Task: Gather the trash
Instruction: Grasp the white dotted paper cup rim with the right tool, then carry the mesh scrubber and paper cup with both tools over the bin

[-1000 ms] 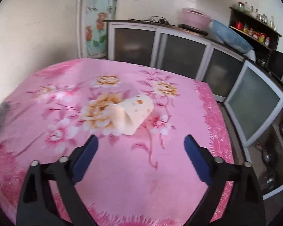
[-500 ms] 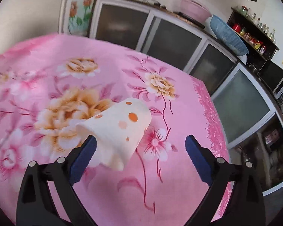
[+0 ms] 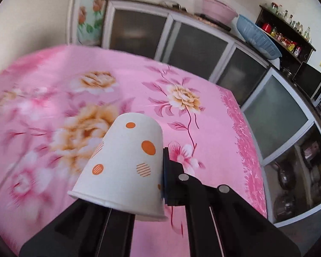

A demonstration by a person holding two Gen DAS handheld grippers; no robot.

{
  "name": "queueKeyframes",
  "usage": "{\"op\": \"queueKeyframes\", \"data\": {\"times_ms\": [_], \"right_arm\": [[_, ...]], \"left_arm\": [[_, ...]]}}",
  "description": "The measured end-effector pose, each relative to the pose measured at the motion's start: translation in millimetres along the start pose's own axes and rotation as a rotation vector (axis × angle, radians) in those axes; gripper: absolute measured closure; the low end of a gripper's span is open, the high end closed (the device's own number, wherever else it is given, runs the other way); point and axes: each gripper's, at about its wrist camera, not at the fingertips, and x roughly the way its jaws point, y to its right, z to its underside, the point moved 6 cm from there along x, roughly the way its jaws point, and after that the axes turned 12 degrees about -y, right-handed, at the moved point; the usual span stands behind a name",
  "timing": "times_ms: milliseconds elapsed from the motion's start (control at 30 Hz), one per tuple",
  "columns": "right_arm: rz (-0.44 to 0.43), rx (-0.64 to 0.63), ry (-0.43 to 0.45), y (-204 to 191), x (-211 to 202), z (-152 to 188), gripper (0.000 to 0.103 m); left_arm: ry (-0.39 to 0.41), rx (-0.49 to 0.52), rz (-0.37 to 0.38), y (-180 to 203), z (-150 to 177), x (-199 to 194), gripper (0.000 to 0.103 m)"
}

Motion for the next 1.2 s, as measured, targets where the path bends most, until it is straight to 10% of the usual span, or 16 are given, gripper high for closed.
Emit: {"op": "queueKeyframes", "data": {"times_ms": [267,633,1200], "right_arm": [[-0.105,0.148,0.017,82,-115,133,0.1],[0.033,0.52,-0.045,224,-222,367,0.1],[0.031,0.917,-0.282,293,-187,586,0.099]], "left_arm": [[-0.006,0.089,0.044,83,9,2,0.1],[-0.065,0.272,0.33,274,25,54,0.1],[-0.401,0.503,0.458,486,99,201,0.1]]}}
